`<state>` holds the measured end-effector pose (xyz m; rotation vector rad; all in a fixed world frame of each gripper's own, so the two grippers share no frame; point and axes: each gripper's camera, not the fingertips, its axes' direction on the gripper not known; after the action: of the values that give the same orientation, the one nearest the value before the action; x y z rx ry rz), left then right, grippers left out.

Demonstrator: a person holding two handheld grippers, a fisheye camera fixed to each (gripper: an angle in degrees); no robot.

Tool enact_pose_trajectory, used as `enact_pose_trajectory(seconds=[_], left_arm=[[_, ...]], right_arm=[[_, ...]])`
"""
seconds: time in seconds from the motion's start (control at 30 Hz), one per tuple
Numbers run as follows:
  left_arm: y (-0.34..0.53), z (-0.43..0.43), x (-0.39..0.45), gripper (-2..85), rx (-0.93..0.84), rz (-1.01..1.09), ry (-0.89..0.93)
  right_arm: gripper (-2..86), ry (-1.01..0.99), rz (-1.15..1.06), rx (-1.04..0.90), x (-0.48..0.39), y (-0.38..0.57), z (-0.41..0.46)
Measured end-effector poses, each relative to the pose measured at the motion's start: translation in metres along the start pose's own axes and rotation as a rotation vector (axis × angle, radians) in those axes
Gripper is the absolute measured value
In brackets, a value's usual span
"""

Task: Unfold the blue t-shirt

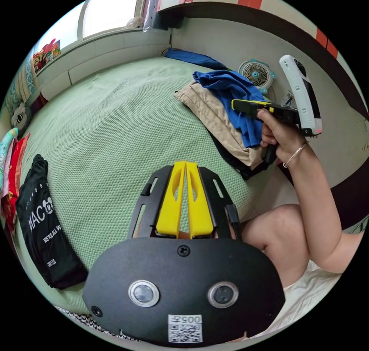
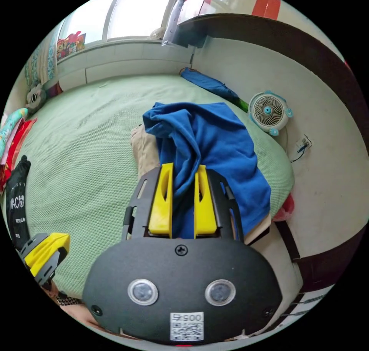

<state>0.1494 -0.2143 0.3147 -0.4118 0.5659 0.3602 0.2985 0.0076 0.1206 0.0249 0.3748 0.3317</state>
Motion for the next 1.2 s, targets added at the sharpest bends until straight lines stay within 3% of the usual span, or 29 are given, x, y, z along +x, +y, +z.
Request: enact_pose_trajectory(seconds=[0.23,0.57,0.87,1.2], left_arm=[[0.003,-0.009,-0.012,0.0,0.019,-0.031,0.013],[0.007,-0.018,-0.027,0.0,0.025,-0.054,0.034],[0.01,-0.021,-0.029,-0.1,0.006,-0.035,0.018],[0.017,-0.031,-0.042,-0.1,0.005,-0.052,0.02]], right_arm=[[4.6,-0.152,0.186,0.0,0.024,-0.004,-0.003],[8.9,-0.163,0.119,-0.004,0.006,-0.011,-0.003],[3.8,-0.017,0.019,-0.005,-0.021,-0.014,0.006],[3.9,-0.045,0.05,0.007,-0.027,-0.017,0.0]])
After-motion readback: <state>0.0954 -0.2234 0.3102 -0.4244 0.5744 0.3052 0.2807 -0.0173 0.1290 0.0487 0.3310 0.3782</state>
